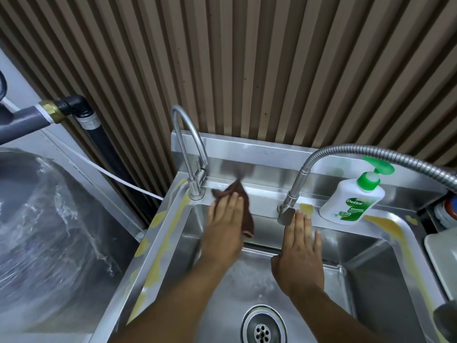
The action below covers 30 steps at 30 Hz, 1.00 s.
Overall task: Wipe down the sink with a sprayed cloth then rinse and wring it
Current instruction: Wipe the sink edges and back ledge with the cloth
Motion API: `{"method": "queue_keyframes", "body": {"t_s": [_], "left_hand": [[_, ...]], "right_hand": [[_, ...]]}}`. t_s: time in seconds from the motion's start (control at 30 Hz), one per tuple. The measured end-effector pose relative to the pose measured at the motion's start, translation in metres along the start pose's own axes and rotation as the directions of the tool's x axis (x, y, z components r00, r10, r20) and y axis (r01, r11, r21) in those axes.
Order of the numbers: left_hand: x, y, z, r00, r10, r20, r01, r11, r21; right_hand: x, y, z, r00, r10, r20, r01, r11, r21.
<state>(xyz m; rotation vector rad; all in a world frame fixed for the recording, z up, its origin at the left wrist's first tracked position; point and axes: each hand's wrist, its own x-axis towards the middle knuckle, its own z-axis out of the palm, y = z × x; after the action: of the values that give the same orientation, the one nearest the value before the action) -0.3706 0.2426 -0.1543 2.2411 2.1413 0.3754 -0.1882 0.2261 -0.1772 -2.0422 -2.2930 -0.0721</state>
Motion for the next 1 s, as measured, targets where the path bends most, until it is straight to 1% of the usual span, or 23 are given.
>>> {"method": "queue_keyframes", "body": {"t_s": [0.07,0.1,0.13,0.17,0.2,0.23,0.27,0.3,0.33,0.37,0.4,0.43,0.5,0.57,0.63,0.67,0.7,0.8,0.87,0.93,1.0], "left_hand": [[-0.017,-0.010,0.004,0.984,-0.164,-0.062,0.153,0.977,-0.150],[-0.024,-0.011,0.006,0.970,-0.227,-0.091,0.195,0.942,-0.273],[-0.029,-0.006,0.005,0.947,-0.303,-0.111,0.233,0.881,-0.412],[-0.033,0.000,0.006,0.905,-0.409,-0.115,0.285,0.785,-0.549],[-0.036,0.007,0.009,0.840,-0.538,-0.069,0.357,0.645,-0.676],[-0.035,0.015,0.010,0.747,-0.663,0.043,0.439,0.443,-0.782],[-0.032,0.023,0.008,0.630,-0.746,0.215,0.488,0.165,-0.857],[-0.028,0.030,0.007,0.518,-0.761,0.391,0.463,-0.135,-0.876],[-0.022,0.038,0.006,0.435,-0.714,0.548,0.401,-0.392,-0.828],[-0.015,0.045,0.004,0.390,-0.639,0.663,0.369,-0.552,-0.748],[-0.007,0.050,0.002,0.379,-0.570,0.729,0.363,-0.633,-0.684],[0.000,0.055,0.002,0.405,-0.508,0.760,0.376,-0.665,-0.645],[0.013,0.063,-0.001,0.469,-0.416,0.779,0.411,-0.678,-0.610],[0.020,0.061,0.002,0.489,-0.355,0.797,0.457,-0.673,-0.581],[0.024,0.052,0.005,0.490,-0.296,0.820,0.470,-0.702,-0.535],[0.025,0.048,-0.005,0.481,-0.304,0.822,0.466,-0.705,-0.534],[0.027,0.046,-0.015,0.488,-0.304,0.818,0.468,-0.700,-0.540],[0.038,0.030,-0.045,0.529,-0.308,0.790,0.454,-0.684,-0.571],[0.037,0.019,-0.063,0.563,-0.332,0.757,0.389,-0.701,-0.597],[0.032,0.011,-0.062,0.565,-0.350,0.747,0.345,-0.722,-0.600],[0.029,0.013,-0.040,0.553,-0.351,0.756,0.342,-0.731,-0.590]], "right_hand": [[0.000,0.000,-0.002,1.000,-0.002,0.003,0.002,1.000,-0.019],[-0.001,0.000,-0.002,1.000,-0.001,0.015,0.002,1.000,-0.029],[-0.002,0.001,-0.002,1.000,-0.002,0.022,0.003,1.000,-0.031],[-0.002,0.001,-0.002,1.000,-0.003,0.021,0.003,1.000,-0.027],[-0.002,0.001,-0.002,1.000,-0.001,0.018,0.001,1.000,-0.019],[-0.002,0.001,-0.003,1.000,0.001,0.019,-0.001,1.000,-0.012],[-0.002,0.000,-0.003,1.000,0.001,0.022,-0.001,1.000,-0.005],[-0.002,0.000,-0.003,1.000,-0.001,0.023,0.001,1.000,0.000],[-0.002,0.000,-0.003,1.000,-0.004,0.020,0.004,1.000,0.004],[-0.001,0.001,-0.002,1.000,-0.005,0.018,0.005,1.000,0.007],[-0.001,0.001,-0.002,1.000,-0.005,0.017,0.005,1.000,0.009],[-0.002,0.002,-0.001,1.000,-0.004,0.016,0.004,1.000,0.012],[-0.001,0.003,-0.001,1.000,-0.002,0.017,0.002,1.000,0.015],[-0.001,0.003,-0.001,1.000,-0.001,0.030,0.001,1.000,0.013],[-0.002,0.003,-0.002,0.999,-0.001,0.041,0.001,1.000,0.013],[-0.002,0.002,-0.003,0.999,-0.002,0.038,0.002,1.000,0.013],[-0.002,0.003,-0.003,1.000,-0.003,0.031,0.002,1.000,0.012],[-0.002,0.002,-0.004,0.999,-0.006,0.054,0.006,1.000,-0.003],[-0.002,0.002,-0.004,0.998,-0.005,0.057,0.006,1.000,-0.005],[-0.002,0.001,-0.005,0.998,-0.001,0.061,0.002,1.000,-0.009],[-0.002,0.000,-0.004,0.998,0.007,0.058,-0.006,1.000,-0.006]]}}
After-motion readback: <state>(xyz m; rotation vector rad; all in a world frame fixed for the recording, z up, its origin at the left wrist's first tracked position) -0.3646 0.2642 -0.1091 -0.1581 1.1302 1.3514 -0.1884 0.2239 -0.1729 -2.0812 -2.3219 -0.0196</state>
